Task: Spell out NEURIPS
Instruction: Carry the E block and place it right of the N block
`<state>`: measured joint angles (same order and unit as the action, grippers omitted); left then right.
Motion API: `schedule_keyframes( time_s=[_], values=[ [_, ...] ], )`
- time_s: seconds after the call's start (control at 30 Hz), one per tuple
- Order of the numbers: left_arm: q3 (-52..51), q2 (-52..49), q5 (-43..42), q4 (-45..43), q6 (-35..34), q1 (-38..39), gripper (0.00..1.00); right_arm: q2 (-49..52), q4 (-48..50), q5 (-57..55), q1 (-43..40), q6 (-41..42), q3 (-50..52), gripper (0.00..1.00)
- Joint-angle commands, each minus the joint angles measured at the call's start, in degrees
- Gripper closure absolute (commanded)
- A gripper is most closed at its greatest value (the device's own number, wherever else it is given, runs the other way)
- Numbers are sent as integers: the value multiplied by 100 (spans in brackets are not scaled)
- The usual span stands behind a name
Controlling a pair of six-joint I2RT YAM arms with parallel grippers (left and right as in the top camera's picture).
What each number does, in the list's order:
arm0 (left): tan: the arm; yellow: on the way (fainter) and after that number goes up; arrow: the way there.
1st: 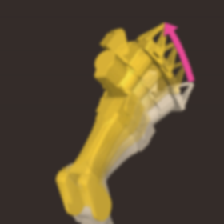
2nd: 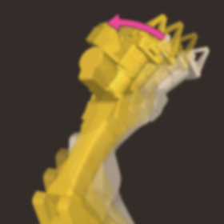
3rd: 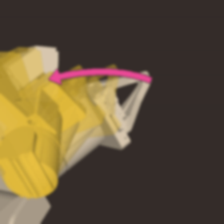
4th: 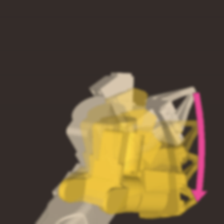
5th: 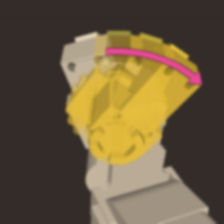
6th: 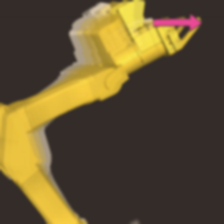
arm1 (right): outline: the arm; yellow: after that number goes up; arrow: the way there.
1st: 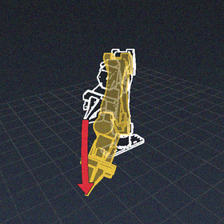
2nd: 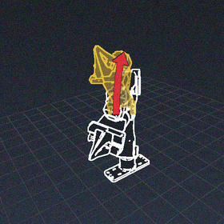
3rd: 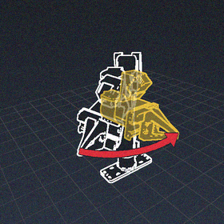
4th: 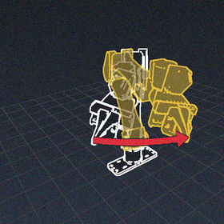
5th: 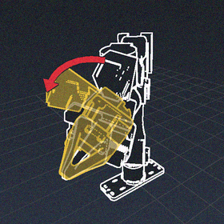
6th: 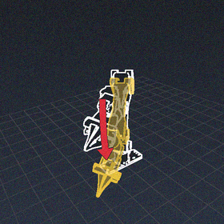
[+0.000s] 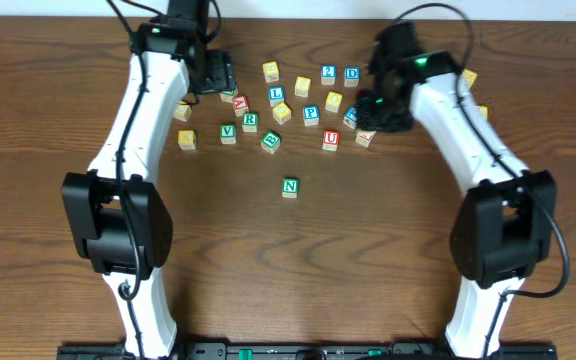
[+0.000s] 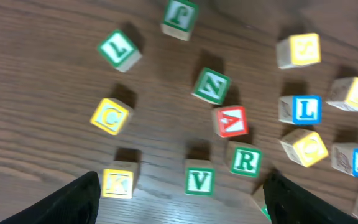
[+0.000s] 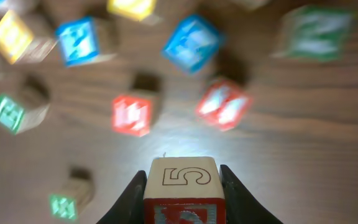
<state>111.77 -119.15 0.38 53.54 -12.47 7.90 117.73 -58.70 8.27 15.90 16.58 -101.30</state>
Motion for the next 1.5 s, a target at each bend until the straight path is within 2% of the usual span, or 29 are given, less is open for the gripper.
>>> schedule_keyframes(
  time_s=[0.0,0.27,0.57,0.9,1.47],
  values=[
    [-66,-68,94,28,-118,-181,17,-28,-74,-35,396,293,2,79],
    [-66,-68,94,133,-116,-238,17,-28,199,-459,1108,929,527,81],
    [-66,-68,94,146,-118,-238,17,-28,800,-535,1655,1067,1241,82],
    [-66,-68,94,149,-120,-236,17,-26,1248,-535,1742,1128,1648,82],
    [-66,-68,94,232,-120,-236,17,20,1113,-603,1943,1172,1663,80]
  ],
)
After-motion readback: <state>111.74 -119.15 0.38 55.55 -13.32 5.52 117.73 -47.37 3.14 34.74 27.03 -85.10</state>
